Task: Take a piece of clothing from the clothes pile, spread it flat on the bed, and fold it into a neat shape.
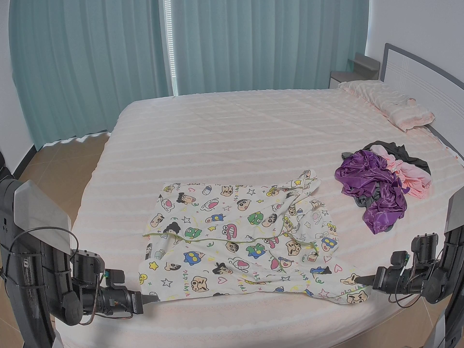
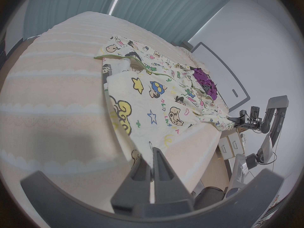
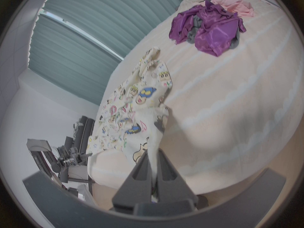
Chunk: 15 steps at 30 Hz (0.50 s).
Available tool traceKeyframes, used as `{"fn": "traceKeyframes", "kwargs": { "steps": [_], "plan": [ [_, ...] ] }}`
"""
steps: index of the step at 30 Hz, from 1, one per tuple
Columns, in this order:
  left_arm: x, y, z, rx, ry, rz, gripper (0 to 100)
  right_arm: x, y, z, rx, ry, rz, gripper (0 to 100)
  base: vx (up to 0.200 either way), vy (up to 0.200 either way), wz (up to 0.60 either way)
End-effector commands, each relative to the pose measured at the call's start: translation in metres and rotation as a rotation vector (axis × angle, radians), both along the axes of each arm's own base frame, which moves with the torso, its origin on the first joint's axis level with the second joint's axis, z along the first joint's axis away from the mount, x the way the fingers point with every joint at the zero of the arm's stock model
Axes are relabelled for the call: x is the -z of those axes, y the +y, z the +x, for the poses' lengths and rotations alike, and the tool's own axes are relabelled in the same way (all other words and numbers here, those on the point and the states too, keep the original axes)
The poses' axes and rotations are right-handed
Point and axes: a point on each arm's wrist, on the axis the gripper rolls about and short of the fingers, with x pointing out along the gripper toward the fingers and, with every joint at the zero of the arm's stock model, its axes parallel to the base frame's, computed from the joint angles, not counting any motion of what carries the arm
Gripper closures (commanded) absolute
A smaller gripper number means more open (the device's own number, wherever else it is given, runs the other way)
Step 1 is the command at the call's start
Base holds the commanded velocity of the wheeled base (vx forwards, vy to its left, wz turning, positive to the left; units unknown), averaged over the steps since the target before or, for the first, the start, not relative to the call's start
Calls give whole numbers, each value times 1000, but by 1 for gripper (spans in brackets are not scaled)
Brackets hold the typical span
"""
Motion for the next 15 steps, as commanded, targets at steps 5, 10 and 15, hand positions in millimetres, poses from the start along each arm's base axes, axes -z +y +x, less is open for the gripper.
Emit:
{"fn": "traceKeyframes", "kwargs": {
  "steps": [5,10,15],
  "plan": [
    [1,7,-13,14,53,39,100,-11,0,-18,-46,40,-46,100,0,0,0],
    [1,13,-20,55,78,90,100,-19,-1,-20,-33,11,-50,100,0,0,0],
    [-13,13,-24,59,54,87,100,-30,-1,-24,-34,-20,-52,100,0,0,0]
  ]
}}
